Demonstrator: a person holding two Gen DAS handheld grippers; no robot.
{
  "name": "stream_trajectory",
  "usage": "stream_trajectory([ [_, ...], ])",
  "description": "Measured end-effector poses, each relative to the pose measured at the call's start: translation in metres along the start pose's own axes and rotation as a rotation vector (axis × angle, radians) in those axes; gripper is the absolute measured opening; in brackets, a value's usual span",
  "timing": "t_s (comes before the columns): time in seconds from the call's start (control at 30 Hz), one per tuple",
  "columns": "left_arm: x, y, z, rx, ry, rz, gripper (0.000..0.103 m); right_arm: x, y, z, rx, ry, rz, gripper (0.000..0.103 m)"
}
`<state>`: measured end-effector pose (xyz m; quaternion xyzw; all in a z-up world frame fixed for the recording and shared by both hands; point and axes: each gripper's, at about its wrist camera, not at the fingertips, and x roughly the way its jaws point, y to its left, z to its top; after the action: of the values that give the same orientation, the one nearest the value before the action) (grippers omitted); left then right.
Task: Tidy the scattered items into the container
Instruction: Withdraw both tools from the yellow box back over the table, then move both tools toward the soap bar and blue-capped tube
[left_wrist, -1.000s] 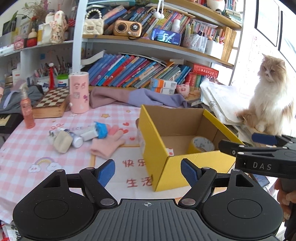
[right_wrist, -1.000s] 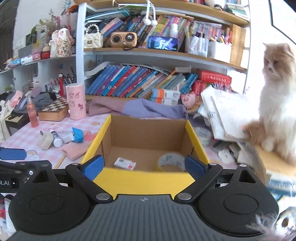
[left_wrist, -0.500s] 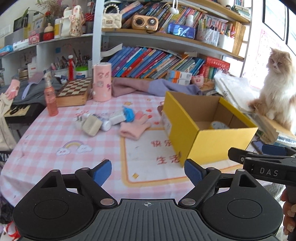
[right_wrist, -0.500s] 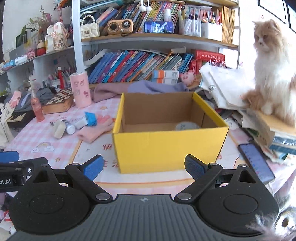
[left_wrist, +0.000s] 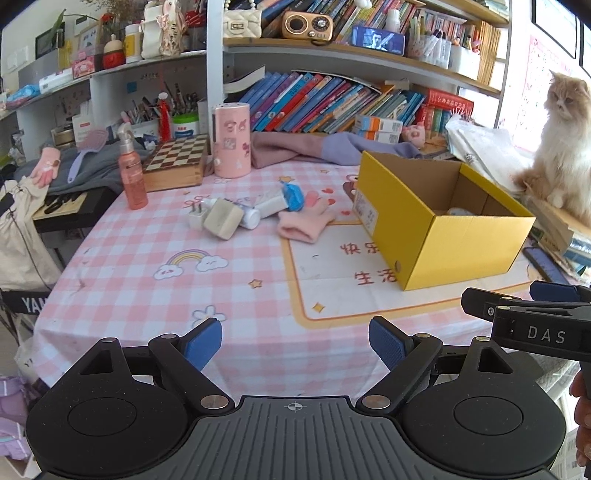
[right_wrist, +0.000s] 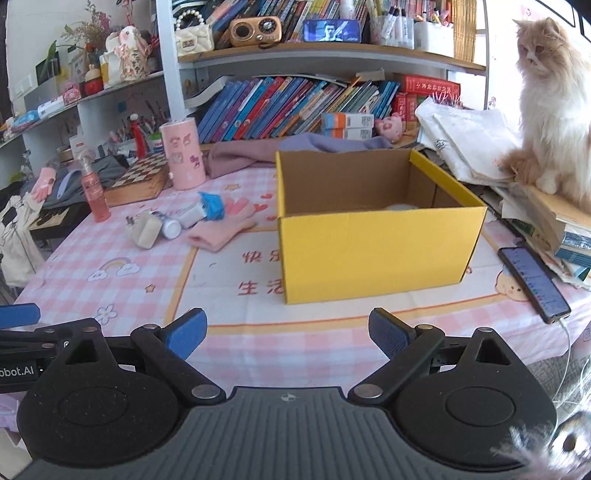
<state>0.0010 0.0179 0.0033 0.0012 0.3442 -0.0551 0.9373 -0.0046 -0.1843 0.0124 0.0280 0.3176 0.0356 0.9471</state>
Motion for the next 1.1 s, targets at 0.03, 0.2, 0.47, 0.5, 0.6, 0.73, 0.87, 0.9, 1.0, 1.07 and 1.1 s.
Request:
stream_trajectory([
  [0.03, -0.001, 0.002, -0.001, 0.002, 0.002, 0.003, 0.089, 0.0, 0.003, -0.001, -0.002, 0.005, 0.004, 0.095],
  [0.2, -0.003, 0.011, -0.005, -0.002, 0.013, 0.017, 0.089, 0.0, 0.018, -0.005, -0.024, 0.023, 0.029, 0.095],
  [0.47, -0.008, 0.026, -0.012, -0.022, 0.024, 0.039, 0.094, 0.002, 0.036, -0.007, -0.056, 0.043, 0.068, 0.095],
  [0.5, -0.008, 0.027, -0.013, -0.024, 0.025, 0.039, 0.094, 0.002, 0.038, -0.008, -0.059, 0.046, 0.073, 0.095],
  [0.6, -0.01, 0.031, -0.014, -0.025, 0.021, 0.041, 0.094, 0.003, 0.043, -0.008, -0.067, 0.052, 0.085, 0.094],
  [0.73, -0.013, 0.039, -0.012, -0.033, -0.006, 0.062, 0.094, 0.004, 0.05, -0.008, -0.079, 0.061, 0.099, 0.092],
  [0.87, -0.014, 0.046, -0.011, -0.059, -0.016, 0.083, 0.095, 0.003, 0.056, -0.007, -0.097, 0.063, 0.12, 0.087],
  [0.9, -0.014, 0.047, -0.012, -0.064, -0.014, 0.084, 0.096, 0.004, 0.057, -0.007, -0.102, 0.062, 0.125, 0.087],
  [1.0, -0.011, 0.048, -0.013, -0.069, -0.002, 0.085, 0.097, 0.006, 0.06, -0.006, -0.115, 0.068, 0.135, 0.086],
  [1.07, -0.009, 0.048, -0.014, -0.068, 0.005, 0.085, 0.097, 0.009, 0.062, -0.006, -0.119, 0.072, 0.139, 0.086],
  [1.1, -0.008, 0.048, -0.014, -0.067, 0.008, 0.084, 0.097, 0.01, 0.062, -0.005, -0.12, 0.073, 0.14, 0.086],
])
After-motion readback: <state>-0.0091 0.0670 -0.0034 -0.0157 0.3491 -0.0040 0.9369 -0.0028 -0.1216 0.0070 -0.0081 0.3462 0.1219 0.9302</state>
